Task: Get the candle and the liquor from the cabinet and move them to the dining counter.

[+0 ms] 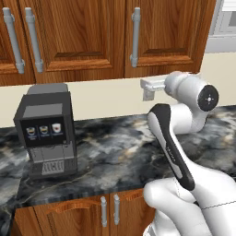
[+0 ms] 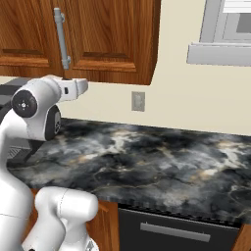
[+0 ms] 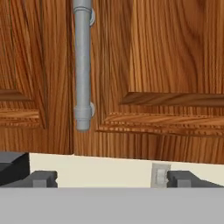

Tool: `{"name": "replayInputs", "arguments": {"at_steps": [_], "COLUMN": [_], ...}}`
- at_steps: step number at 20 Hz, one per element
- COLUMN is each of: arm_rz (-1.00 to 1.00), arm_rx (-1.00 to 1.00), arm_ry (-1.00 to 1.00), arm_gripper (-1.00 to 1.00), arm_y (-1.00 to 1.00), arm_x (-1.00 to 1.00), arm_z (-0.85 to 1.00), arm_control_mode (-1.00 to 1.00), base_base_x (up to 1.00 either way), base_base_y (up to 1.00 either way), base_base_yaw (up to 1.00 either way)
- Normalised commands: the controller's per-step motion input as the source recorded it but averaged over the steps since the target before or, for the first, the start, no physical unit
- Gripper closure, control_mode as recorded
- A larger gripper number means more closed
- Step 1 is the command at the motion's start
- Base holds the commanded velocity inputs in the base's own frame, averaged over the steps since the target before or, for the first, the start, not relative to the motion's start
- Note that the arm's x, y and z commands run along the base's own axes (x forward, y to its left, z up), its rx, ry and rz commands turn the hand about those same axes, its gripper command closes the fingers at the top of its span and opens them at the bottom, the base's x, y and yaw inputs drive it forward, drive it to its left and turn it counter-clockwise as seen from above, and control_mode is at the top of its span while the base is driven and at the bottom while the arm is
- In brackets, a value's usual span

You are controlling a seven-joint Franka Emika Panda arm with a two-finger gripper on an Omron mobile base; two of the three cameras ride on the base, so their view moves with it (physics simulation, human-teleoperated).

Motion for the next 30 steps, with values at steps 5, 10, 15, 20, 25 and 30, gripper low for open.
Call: {"name": "replayInputs", "arguments": {"at_steps": [5,10,15,20,25,30], "arm_rz": [-0.01,-0.04,-0.02,0.0,0.0,0.0], "arm_rx": [0.0,0.0,0.0,0.0,0.0,0.0], "arm_ry": [-0.18,-0.08,-0.05,-0.08,-0.11,-0.12], "arm_gripper": [-1.0,-1.0,-1.0,-1.0,-1.0,-1.0], "arm_y": [0.25,0.2,0.13,0.01,0.08,0.15], "arm_x": [0.0,0.23,0.26,0.26,0.34,0.39], "arm_z": [0.47,0.18,0.05,0.0,0.07,0.09], "arm_control_mode": [-1.0,-1.0,-1.0,-1.0,-1.0,-1.0], "base_base_x": [0.0,0.0,0.0,0.0,0.0,0.0], "base_base_y": [0.0,0.0,0.0,0.0,0.0,0.0], "base_base_yaw": [0.0,0.0,0.0,0.0,0.0,0.0]}}
